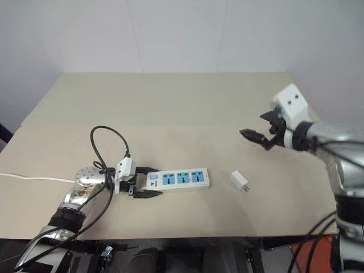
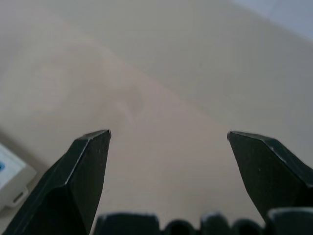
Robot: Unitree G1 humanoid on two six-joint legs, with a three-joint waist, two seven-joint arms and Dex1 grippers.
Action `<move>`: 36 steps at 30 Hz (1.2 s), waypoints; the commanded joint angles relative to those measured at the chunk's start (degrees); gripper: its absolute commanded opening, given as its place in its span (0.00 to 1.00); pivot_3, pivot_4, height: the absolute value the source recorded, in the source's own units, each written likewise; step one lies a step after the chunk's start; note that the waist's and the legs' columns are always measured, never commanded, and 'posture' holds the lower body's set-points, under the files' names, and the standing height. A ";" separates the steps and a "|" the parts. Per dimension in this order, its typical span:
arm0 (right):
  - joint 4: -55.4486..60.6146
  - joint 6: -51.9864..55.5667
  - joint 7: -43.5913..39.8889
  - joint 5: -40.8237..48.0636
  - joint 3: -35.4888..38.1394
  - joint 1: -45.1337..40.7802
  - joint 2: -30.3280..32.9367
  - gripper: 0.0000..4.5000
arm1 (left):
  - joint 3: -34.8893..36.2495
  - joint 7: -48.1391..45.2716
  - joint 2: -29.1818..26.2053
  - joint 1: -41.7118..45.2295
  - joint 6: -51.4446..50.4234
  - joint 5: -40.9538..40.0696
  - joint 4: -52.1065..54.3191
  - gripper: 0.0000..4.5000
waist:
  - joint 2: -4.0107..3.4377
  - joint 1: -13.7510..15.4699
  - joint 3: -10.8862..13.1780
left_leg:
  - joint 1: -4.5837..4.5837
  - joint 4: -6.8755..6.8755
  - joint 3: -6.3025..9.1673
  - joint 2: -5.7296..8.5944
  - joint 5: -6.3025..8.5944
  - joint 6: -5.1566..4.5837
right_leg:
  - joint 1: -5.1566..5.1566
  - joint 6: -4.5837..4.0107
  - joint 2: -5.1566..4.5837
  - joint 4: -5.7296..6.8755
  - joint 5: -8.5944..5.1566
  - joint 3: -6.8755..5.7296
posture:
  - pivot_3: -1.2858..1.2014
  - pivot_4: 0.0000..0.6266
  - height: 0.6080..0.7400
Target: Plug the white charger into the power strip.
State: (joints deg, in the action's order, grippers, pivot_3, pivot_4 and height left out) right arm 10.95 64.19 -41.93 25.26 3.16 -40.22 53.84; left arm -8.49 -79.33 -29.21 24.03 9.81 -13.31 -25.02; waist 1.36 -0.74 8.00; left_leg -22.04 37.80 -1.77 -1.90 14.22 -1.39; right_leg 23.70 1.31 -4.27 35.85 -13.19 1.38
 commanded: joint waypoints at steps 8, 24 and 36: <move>-9.19 28.23 -7.06 4.25 -27.56 -23.01 4.95 1.00 | -0.26 -4.55 -2.93 -0.92 -0.07 -1.09 0.99 0.73 | -0.03 -0.03 0.00 | -0.46 0.01 0.03 0.03 0.04 -0.08 | 0.55 -0.01 -0.04 0.09 0.01 -0.04 | 0.52 0.24 1.00; -12.03 27.86 -7.82 4.39 -43.97 -25.59 -0.19 1.00 | -1.39 -4.00 -2.01 -1.47 0.03 -0.18 1.78 0.73 | -0.03 0.02 -0.01 | -0.51 0.08 0.03 0.04 0.04 -0.07 | 0.59 0.00 -0.05 0.21 0.01 -0.08 | 0.52 0.24 1.00; -14.97 26.61 -5.73 1.89 -44.45 -21.56 -4.16 1.00 | -1.34 -2.95 -2.64 -2.37 -0.19 0.05 2.43 0.73 | -0.05 0.02 -0.02 | -0.48 0.09 0.05 0.05 0.04 -0.07 | 0.56 0.00 -0.05 0.24 0.02 -0.11 | 0.52 0.24 1.00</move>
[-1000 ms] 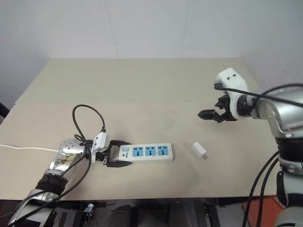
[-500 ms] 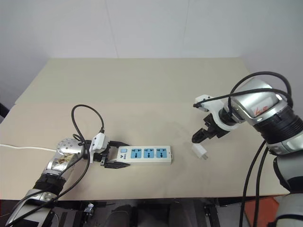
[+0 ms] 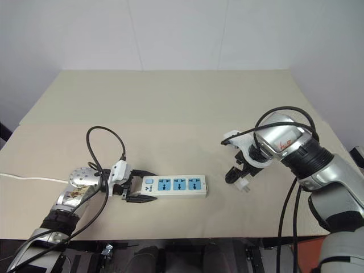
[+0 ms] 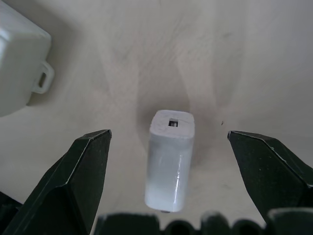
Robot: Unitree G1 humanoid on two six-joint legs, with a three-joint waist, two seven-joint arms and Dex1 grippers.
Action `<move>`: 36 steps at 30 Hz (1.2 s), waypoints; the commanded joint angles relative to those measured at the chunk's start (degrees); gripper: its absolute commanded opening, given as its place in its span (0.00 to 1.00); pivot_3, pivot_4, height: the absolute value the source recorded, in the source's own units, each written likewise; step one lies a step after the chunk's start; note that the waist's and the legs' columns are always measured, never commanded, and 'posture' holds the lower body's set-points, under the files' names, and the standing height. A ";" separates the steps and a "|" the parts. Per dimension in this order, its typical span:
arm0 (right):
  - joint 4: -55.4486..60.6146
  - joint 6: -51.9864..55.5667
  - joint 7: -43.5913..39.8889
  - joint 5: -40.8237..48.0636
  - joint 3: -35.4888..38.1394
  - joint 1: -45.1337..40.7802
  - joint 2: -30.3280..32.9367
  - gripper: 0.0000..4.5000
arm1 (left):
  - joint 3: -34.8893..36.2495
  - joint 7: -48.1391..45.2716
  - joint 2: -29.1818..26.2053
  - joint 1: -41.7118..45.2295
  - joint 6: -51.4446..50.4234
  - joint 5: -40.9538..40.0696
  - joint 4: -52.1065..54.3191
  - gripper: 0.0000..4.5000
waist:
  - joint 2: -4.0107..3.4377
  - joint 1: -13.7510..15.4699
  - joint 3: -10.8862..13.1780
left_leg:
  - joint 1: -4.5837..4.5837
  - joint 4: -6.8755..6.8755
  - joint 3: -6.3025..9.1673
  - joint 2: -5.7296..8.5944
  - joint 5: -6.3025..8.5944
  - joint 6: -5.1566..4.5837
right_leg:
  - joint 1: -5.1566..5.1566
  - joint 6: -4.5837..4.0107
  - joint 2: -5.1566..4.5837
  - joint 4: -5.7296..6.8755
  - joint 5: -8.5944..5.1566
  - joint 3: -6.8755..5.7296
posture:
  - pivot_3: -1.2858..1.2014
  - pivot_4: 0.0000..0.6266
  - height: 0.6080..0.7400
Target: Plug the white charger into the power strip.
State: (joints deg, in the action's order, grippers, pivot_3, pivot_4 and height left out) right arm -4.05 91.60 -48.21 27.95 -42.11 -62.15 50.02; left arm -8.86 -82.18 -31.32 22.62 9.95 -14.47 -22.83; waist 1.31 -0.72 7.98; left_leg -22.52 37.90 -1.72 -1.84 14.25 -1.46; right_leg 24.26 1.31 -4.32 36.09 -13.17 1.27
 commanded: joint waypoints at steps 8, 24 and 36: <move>-3.19 0.60 2.70 -1.85 2.97 0.86 -3.50 1.00 | -1.13 0.11 -0.70 -0.79 -0.04 1.62 -0.41 0.73 | -0.01 -0.02 -0.01 | 0.02 0.01 0.00 0.00 0.00 0.00 | -0.01 0.00 0.01 0.02 0.00 0.00 | 0.52 0.24 1.00; -1.91 0.90 3.74 -1.53 2.64 2.68 -2.73 1.00 | -1.18 0.27 -0.72 -0.81 0.68 2.05 -1.21 0.73 | -0.02 -0.02 -0.03 | 0.11 0.01 0.00 0.00 0.00 0.00 | -0.11 0.00 0.01 0.03 0.00 0.00 | 0.52 0.24 1.00; -1.59 0.90 4.54 -1.41 3.21 3.30 -2.93 0.91 | -1.27 0.32 -0.70 -0.47 1.54 2.28 -2.13 0.73 | -0.02 -0.02 -0.04 | 0.11 0.01 0.00 -0.01 0.00 0.00 | -0.11 0.00 0.02 0.04 0.00 -0.01 | 0.52 0.24 1.00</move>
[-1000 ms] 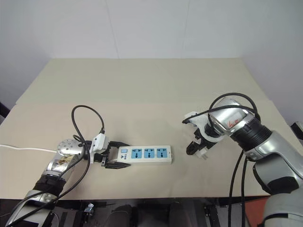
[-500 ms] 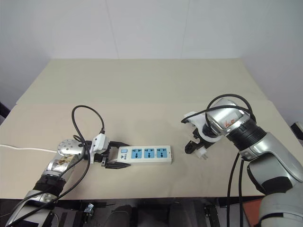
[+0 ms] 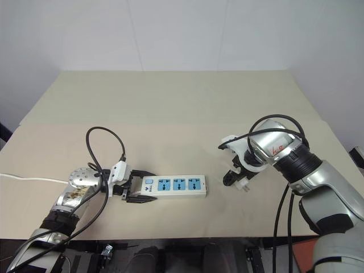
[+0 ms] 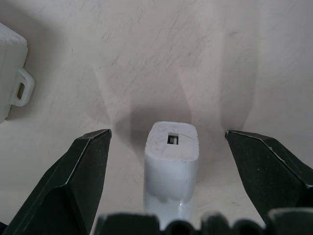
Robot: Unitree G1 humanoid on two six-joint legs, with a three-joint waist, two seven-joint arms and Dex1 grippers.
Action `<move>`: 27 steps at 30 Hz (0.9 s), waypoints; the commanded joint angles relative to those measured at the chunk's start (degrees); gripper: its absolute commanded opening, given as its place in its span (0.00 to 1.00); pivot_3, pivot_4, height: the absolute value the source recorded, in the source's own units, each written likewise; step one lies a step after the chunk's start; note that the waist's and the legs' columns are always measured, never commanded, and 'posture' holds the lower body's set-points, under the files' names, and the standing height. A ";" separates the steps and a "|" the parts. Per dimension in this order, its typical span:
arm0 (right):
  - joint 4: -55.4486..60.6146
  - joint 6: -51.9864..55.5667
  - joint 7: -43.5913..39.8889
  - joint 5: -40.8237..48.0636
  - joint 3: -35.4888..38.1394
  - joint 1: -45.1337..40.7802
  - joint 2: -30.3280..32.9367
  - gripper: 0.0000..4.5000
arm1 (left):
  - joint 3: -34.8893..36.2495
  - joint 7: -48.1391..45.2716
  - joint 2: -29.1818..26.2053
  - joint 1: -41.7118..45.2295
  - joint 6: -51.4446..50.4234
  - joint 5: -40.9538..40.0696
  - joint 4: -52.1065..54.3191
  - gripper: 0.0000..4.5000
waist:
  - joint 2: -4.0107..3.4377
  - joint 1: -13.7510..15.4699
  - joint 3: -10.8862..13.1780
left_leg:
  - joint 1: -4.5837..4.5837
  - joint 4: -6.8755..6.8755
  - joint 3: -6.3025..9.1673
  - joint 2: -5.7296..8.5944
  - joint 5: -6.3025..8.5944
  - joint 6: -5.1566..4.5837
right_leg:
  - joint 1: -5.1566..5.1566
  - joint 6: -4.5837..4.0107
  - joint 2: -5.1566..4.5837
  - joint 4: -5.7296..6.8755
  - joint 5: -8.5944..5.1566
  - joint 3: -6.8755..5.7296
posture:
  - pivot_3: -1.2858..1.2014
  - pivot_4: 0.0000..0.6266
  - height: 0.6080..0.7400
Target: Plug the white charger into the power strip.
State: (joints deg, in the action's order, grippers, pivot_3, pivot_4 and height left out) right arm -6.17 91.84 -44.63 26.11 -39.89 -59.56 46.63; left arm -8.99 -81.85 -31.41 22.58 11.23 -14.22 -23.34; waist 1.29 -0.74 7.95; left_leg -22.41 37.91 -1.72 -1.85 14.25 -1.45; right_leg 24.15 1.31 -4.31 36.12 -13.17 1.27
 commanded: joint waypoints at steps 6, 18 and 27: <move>2.21 0.66 1.76 1.19 1.26 1.50 0.81 0.48 | -1.16 -0.16 -0.62 -0.18 0.52 2.09 -2.05 0.73 | 0.00 -0.01 -0.01 | 0.01 0.00 0.00 -0.01 0.00 0.00 | 0.00 0.00 0.01 0.00 0.00 0.00 | 0.52 0.24 1.00; 10.02 -9.46 5.36 0.59 21.44 8.83 -2.24 0.25 | -1.02 -0.59 -0.91 0.24 0.71 1.89 -2.46 0.73 | 0.00 0.00 -0.02 | 0.02 0.00 0.01 0.00 0.00 0.00 | -0.02 0.01 0.03 0.02 0.00 0.01 | 0.52 0.24 1.00; 22.95 -49.09 2.94 3.80 43.79 29.38 -15.46 0.25 | -1.17 -0.60 -0.72 0.85 0.51 1.78 -2.75 0.73 | 0.08 0.04 -0.07 | 0.01 -0.03 0.13 -0.04 0.00 0.00 | -0.12 0.03 0.09 -0.05 0.00 -0.11 | 0.52 0.24 1.00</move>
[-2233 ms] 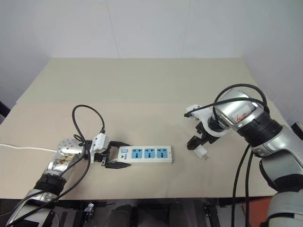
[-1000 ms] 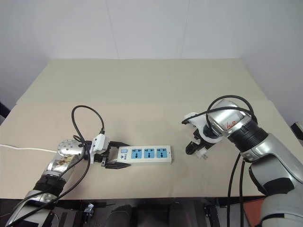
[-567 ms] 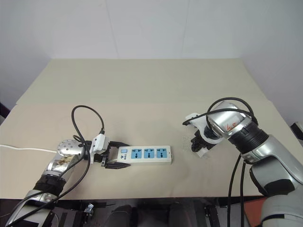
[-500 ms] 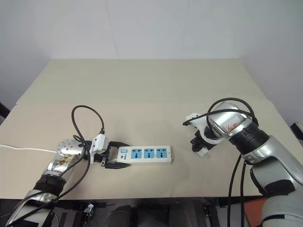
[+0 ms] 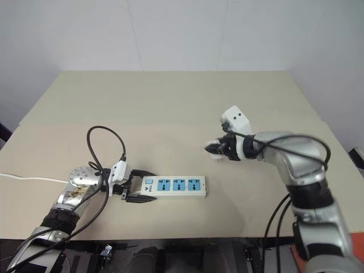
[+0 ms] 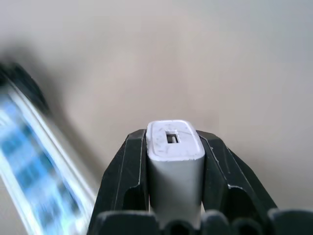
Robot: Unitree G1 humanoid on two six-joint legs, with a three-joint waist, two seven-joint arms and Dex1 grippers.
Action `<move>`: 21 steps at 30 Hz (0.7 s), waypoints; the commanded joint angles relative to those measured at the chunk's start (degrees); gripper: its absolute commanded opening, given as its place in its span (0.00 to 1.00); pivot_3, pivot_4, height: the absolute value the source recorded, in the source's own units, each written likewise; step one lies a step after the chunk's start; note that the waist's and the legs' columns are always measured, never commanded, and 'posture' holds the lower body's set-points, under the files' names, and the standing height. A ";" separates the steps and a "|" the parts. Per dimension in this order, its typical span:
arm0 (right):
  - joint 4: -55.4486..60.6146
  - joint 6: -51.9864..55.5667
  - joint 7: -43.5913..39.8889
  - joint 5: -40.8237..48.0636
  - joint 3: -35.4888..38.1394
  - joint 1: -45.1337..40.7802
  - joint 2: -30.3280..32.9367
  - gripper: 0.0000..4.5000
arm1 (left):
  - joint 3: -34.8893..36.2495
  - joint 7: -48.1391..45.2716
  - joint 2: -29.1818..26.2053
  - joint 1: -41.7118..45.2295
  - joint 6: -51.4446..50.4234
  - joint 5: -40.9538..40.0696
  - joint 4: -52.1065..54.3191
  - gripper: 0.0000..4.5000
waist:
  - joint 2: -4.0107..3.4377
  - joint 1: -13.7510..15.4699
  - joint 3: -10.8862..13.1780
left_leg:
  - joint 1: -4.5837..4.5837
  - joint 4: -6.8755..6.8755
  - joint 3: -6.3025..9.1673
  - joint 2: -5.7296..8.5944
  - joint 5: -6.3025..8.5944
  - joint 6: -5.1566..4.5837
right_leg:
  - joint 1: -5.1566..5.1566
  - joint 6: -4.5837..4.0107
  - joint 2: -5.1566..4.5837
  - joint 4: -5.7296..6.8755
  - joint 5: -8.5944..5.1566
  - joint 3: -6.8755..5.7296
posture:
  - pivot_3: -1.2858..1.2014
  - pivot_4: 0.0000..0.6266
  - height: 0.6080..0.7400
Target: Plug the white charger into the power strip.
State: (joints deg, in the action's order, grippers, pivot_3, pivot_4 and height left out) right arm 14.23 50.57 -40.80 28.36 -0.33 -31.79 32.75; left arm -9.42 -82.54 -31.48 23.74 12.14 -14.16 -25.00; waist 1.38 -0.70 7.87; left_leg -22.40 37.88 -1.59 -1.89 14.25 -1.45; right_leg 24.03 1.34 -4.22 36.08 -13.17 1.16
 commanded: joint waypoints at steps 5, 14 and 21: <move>-0.22 -7.39 -7.06 8.45 4.97 2.57 -4.34 0.25 | -0.68 0.18 -0.74 -0.21 -0.64 1.64 -0.88 0.73 | -0.01 -0.14 0.00 | 0.13 0.03 -0.06 0.02 -0.03 0.04 | -0.07 0.03 -0.02 0.04 0.03 0.07 | 0.52 0.24 1.00; -6.18 -7.30 -8.25 11.86 0.93 -0.01 -11.41 0.25 | -0.50 0.31 -1.31 -0.38 -1.33 1.56 0.20 0.73 | -0.02 -0.12 0.00 | 0.18 0.03 -0.03 -0.03 -0.03 0.04 | -0.11 0.00 0.04 0.05 0.04 0.07 | 0.52 0.24 1.00; -7.66 -21.06 -11.50 5.04 -3.28 3.30 -15.79 0.25 | -0.56 0.42 -1.42 -0.10 -1.97 1.38 0.91 0.73 | -0.02 -0.11 0.00 | 0.11 0.03 -0.04 -0.02 -0.03 0.04 | -0.05 0.00 0.05 0.04 0.04 0.06 | 0.52 0.24 1.00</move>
State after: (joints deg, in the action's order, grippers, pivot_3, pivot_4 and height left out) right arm 5.82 32.74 -50.41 34.22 -3.00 -28.75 16.82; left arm -9.66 -82.19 -31.93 23.80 10.87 -14.07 -24.39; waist 1.36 -0.81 7.87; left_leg -22.29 37.91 -1.63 -1.91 14.22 -1.41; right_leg 23.98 1.34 -4.16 36.11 -13.13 1.22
